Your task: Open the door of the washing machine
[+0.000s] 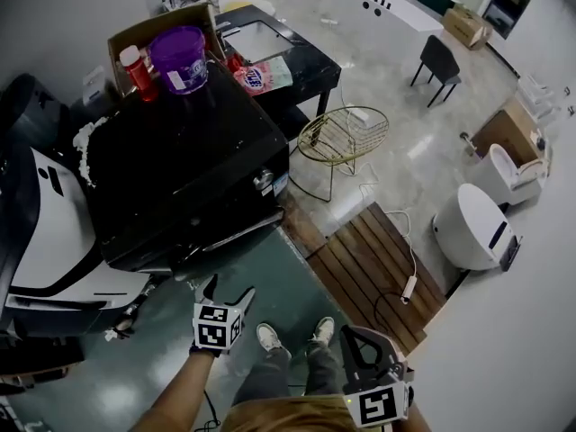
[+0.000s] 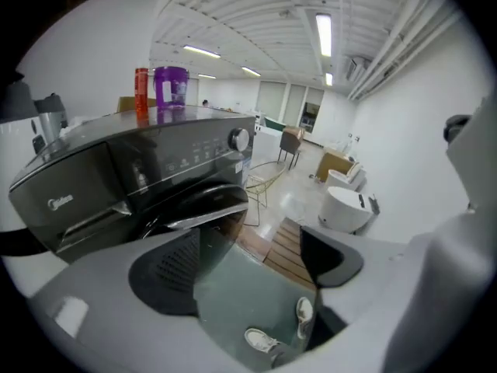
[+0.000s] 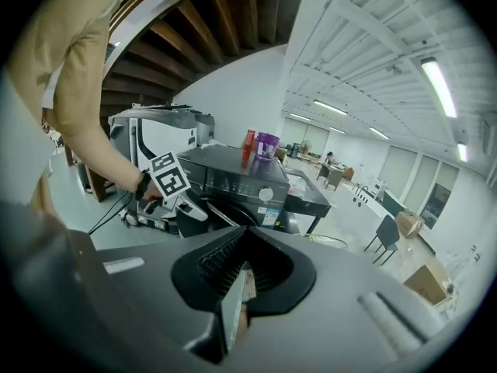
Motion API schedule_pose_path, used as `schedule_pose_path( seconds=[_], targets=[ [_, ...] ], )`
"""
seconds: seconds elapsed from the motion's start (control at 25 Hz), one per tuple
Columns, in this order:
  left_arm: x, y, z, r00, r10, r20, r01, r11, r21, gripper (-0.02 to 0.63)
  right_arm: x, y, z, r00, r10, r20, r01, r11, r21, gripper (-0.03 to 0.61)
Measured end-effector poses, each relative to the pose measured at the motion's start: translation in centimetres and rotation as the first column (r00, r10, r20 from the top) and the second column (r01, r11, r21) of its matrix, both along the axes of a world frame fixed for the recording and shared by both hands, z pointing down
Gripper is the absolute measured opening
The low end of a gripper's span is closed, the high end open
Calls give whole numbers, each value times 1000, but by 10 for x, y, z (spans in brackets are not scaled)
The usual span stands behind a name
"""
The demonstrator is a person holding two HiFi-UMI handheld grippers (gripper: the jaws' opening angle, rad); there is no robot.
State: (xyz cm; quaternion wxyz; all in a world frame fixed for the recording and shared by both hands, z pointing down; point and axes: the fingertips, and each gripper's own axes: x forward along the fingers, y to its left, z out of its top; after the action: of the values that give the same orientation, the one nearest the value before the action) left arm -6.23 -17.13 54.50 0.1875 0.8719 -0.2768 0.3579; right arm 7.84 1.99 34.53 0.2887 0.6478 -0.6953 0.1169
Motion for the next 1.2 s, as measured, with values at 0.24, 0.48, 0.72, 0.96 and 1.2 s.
schedule_pose_path(
  seconds=[0.24, 0.48, 0.72, 0.96, 1.2],
  targets=[
    [72, -46, 28, 980, 122, 159, -136, 987, 81, 433, 42, -13, 29, 999, -31, 21, 31, 999, -14, 5],
    [140, -81, 53, 910, 263, 320, -309, 946, 99, 410, 81, -19, 60, 996, -62, 71, 63, 998, -14, 5],
    [180, -102, 92, 762, 403, 506, -509, 857, 84, 371, 103, -10, 88, 992, -45, 120, 50, 998, -40, 5],
    [195, -107, 147, 590, 481, 648, -625, 781, -11, 371, 122, 2, 129, 991, -52, 125, 65, 993, -100, 5],
    [202, -123, 172, 478, 468, 743, -670, 742, -36, 339, 125, 10, 149, 989, -53, 137, 72, 988, -139, 5]
  ],
)
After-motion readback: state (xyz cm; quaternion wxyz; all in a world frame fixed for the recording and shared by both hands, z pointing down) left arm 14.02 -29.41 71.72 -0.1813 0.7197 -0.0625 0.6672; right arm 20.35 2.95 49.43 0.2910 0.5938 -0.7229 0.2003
